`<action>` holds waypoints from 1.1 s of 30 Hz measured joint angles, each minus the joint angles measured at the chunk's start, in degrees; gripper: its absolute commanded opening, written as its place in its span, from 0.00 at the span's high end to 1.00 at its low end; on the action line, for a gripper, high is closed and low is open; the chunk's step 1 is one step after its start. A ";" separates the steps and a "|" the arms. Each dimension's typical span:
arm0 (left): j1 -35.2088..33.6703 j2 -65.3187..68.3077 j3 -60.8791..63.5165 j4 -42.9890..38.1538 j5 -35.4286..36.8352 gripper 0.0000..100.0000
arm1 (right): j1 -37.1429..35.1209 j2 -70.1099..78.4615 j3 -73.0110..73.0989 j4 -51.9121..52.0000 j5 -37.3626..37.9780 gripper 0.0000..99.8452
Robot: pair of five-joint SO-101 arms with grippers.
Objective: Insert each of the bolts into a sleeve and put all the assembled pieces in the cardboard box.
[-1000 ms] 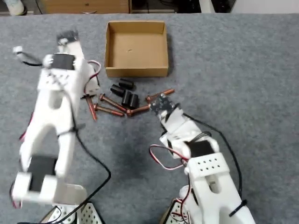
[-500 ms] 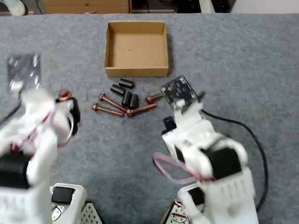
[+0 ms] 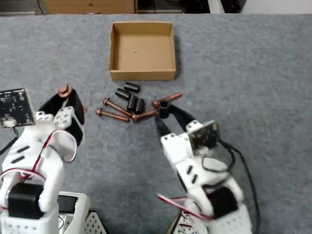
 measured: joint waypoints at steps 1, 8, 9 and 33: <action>0.00 0.00 0.88 -1.76 0.88 0.98 | -0.44 0.00 3.25 -3.34 -1.58 1.00; 6.07 0.00 2.37 -7.38 1.93 0.98 | -4.57 0.97 13.54 -18.20 -4.57 1.00; 8.44 0.00 2.37 -7.56 2.02 0.98 | -5.10 1.23 13.63 -18.73 -4.57 1.00; 28.13 15.38 -6.15 -7.56 -8.26 0.98 | -10.20 2.46 13.89 -17.85 -2.29 1.00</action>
